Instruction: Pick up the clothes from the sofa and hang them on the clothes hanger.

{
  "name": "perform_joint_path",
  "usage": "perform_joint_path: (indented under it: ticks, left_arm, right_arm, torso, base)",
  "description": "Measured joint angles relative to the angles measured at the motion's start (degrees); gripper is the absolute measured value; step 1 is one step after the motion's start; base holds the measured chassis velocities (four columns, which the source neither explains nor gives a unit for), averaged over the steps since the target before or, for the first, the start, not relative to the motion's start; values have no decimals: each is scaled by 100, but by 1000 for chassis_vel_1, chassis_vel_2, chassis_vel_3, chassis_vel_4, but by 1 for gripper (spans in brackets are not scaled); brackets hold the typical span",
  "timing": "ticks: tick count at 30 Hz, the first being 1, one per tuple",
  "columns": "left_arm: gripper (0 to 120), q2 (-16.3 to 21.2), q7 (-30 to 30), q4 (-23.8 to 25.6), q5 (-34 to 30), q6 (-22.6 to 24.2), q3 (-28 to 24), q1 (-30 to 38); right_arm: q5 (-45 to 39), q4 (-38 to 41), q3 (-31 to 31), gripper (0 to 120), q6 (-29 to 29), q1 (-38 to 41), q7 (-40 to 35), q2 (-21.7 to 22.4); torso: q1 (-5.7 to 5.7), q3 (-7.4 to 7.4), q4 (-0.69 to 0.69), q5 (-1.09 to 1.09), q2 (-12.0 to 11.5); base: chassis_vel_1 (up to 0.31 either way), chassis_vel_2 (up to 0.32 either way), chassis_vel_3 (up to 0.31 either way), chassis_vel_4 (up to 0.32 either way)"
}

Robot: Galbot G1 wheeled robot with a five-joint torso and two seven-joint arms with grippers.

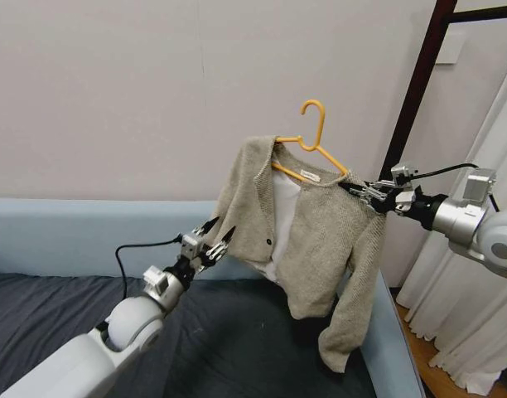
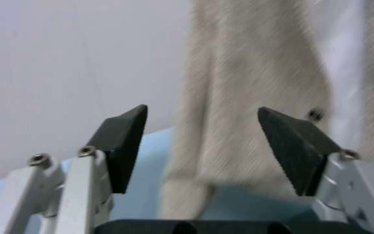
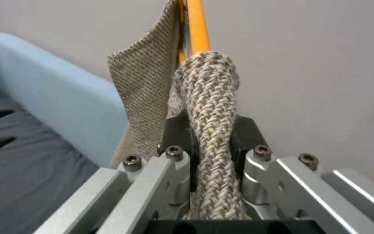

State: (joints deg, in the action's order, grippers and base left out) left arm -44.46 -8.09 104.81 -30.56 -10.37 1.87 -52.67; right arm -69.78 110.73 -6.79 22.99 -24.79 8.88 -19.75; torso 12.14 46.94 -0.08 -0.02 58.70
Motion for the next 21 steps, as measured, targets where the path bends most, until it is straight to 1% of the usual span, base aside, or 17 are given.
perform_joint_path:
  ticks: [1,2,3,4,5,6,7,8,10,11,13,14,15,18,19,21]
  left_arm:
    - [78,-20,-159,-4,125,-1,125,-211]
    - [78,-20,-159,-4,125,-1,125,-211]
    - [81,-39,-283,-6,219,-2,209,-364]
    - [88,-74,-432,-6,312,-3,290,-530]
    - [91,-105,-572,-7,375,-3,329,-655]
    - [91,-105,-572,-7,375,-3,329,-655]
    - [94,-129,-696,-8,418,-3,341,-737]
    - [99,-171,-893,-20,486,-3,347,-855]
    - [100,-197,-1031,-30,552,-3,362,-921]
    - [100,-197,-1031,-30,552,-3,362,-921]
    - [100,-200,-1091,-23,576,-2,372,-923]
    - [100,-201,-1106,-10,577,4,372,-910]
    - [100,-201,-1106,-10,577,4,372,-910]
    - [100,-208,-1153,48,579,61,371,-877]
    - [100,-208,-1153,48,579,61,371,-877]
    - [100,-202,-1183,73,596,97,357,-877]
  right_arm:
    - [-79,58,-49,10,74,44,-145,92]
    - [-79,58,-49,10,74,44,-145,92]
    - [-160,106,-98,10,133,74,-273,164]
    - [-283,167,-168,10,239,106,-458,242]
    - [-383,220,-220,10,349,136,-630,302]
    - [-383,220,-220,10,349,136,-630,302]
    - [-472,271,-256,10,458,166,-829,353]
    - [-704,389,-311,10,741,261,-1350,448]
    - [-1041,504,-371,10,1116,427,-2011,533]
    - [-1041,504,-371,10,1116,427,-2011,533]
    - [-1223,561,-379,10,1309,623,-2561,582]
    - [-1247,560,-379,10,1338,703,-2739,587]
    - [-1247,560,-379,10,1338,703,-2739,587]
    - [-1261,522,-376,10,1407,1001,-3362,523]
    - [-1261,522,-376,10,1407,1001,-3362,523]
    - [-1216,431,-360,10,1485,1209,-3672,461]
  torso:
    - [0,0,0,0,0]
    - [0,0,0,0,0]
    - [0,0,0,1,0]
    - [0,0,0,0,0]
    - [0,0,-1,1,0]
    - [0,0,-1,1,0]
    - [0,0,0,1,0]
    - [0,0,0,0,0]
    - [0,0,-1,1,0]
    - [0,0,-1,1,0]
    - [0,0,-2,1,0]
    - [0,0,-2,1,0]
    - [0,0,-2,1,0]
    - [0,0,-2,2,0]
    - [0,0,-2,2,0]
    - [0,0,0,2,0]
  base:
    - [0,0,0,0]
    - [0,0,0,0]
    - [0,0,0,0]
    - [0,0,0,0]
    - [0,0,0,0]
    - [0,0,0,0]
    - [0,0,0,0]
    - [0,0,0,0]
    - [0,0,0,0]
    - [0,0,0,0]
    - [0,0,0,0]
    - [0,0,0,0]
    - [0,0,0,0]
    - [0,0,0,0]
    - [0,0,0,0]
    - [0,0,0,0]
